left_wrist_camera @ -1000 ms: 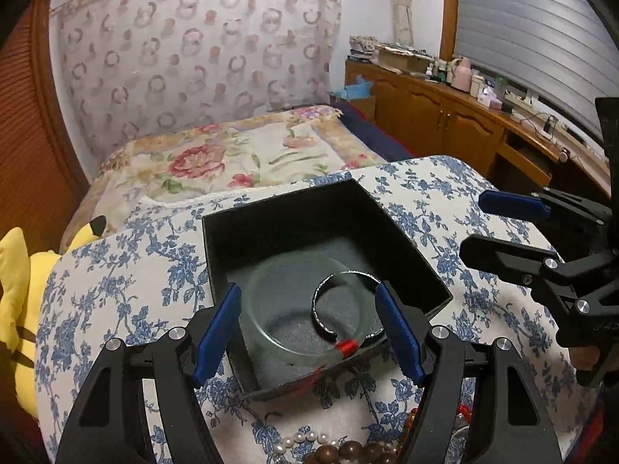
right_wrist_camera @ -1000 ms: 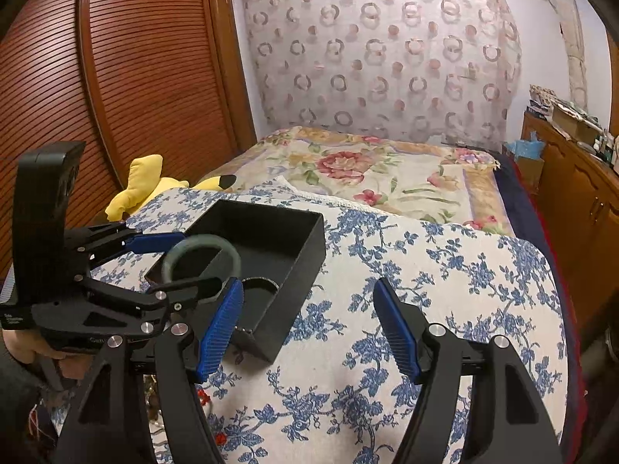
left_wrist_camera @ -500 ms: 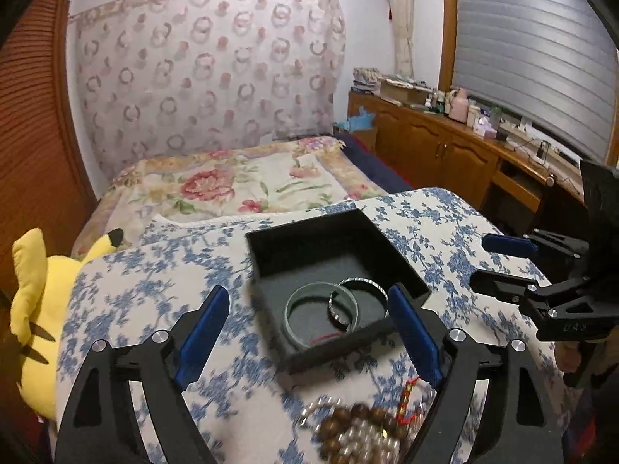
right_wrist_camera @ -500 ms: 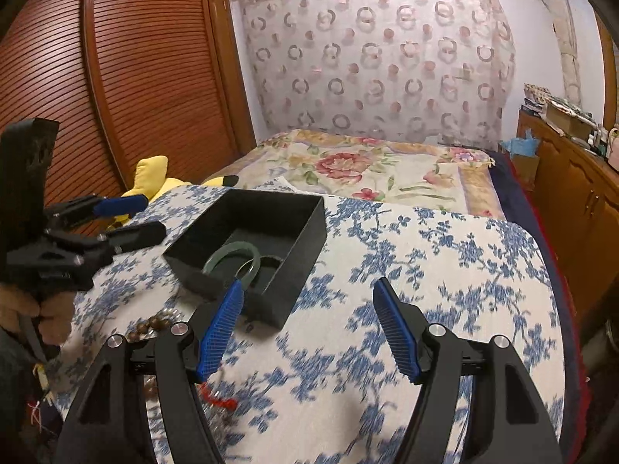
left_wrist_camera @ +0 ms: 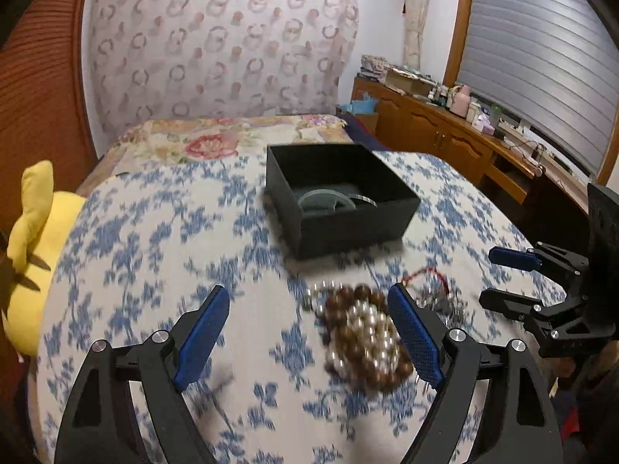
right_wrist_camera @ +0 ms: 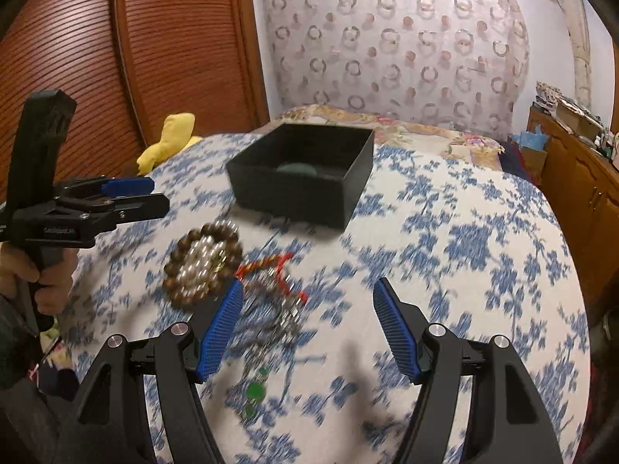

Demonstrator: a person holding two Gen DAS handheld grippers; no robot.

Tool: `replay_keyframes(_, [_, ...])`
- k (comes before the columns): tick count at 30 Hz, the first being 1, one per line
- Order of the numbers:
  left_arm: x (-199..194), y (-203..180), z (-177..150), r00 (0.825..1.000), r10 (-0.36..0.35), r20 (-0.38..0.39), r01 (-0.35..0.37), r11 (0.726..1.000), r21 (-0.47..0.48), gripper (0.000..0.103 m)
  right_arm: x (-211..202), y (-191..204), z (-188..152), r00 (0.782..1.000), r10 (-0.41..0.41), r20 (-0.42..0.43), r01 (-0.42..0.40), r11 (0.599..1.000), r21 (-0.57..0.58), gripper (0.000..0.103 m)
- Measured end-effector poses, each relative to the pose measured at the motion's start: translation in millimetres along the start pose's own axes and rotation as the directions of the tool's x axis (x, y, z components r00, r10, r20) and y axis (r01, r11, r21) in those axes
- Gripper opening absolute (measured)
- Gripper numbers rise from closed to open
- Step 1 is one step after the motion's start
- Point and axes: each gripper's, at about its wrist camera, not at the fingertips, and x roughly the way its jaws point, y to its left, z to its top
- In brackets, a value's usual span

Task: Organize jewelry
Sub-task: 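Grasp the brown bead bracelet with the left tool and lift it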

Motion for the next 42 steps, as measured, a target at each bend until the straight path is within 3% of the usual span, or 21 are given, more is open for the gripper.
replay_keyframes(4, [2,-4,-13,0.999,-0.032,-0.027,0.032,0.999,-0.014,0.067,0,9,-12,1.0,-0.001,-0.02,0.0,1.0,-0.014,0.072])
replay_keyframes(9, [13,-10,-22,0.993,-0.094,-0.075,0.092,0.995,-0.024,0.041,4,13,-20,0.999,0.01,-0.04,-0.011,1.0,-0.016,0.072])
replay_keyframes(19, [31,-8,-23,0.983,-0.138,-0.117,0.129,0.988,-0.088,0.027,6,12,-26,0.999,0.021,-0.03,-0.021,1.0,0.004,0.072])
replay_keyframes(21, [31,-5,-23,0.982,-0.151,-0.117,0.139,0.985,-0.104,0.017,6,12,-26,0.999,0.022,-0.024,-0.022,1.0,0.002,0.072])
replay_keyframes(38, [-27,-32,1,0.989,-0.143,0.03,0.144,0.989,-0.026,0.015,6,14,-27,1.0,0.007,-0.02,-0.007,1.0,0.0,0.071])
replay_keyframes(42, [-43,-33,5,0.986,-0.15,0.067,0.152,0.988,-0.025,0.012,8,15,-28,0.999,0.008,-0.032,-0.008,1.0,-0.002,0.065])
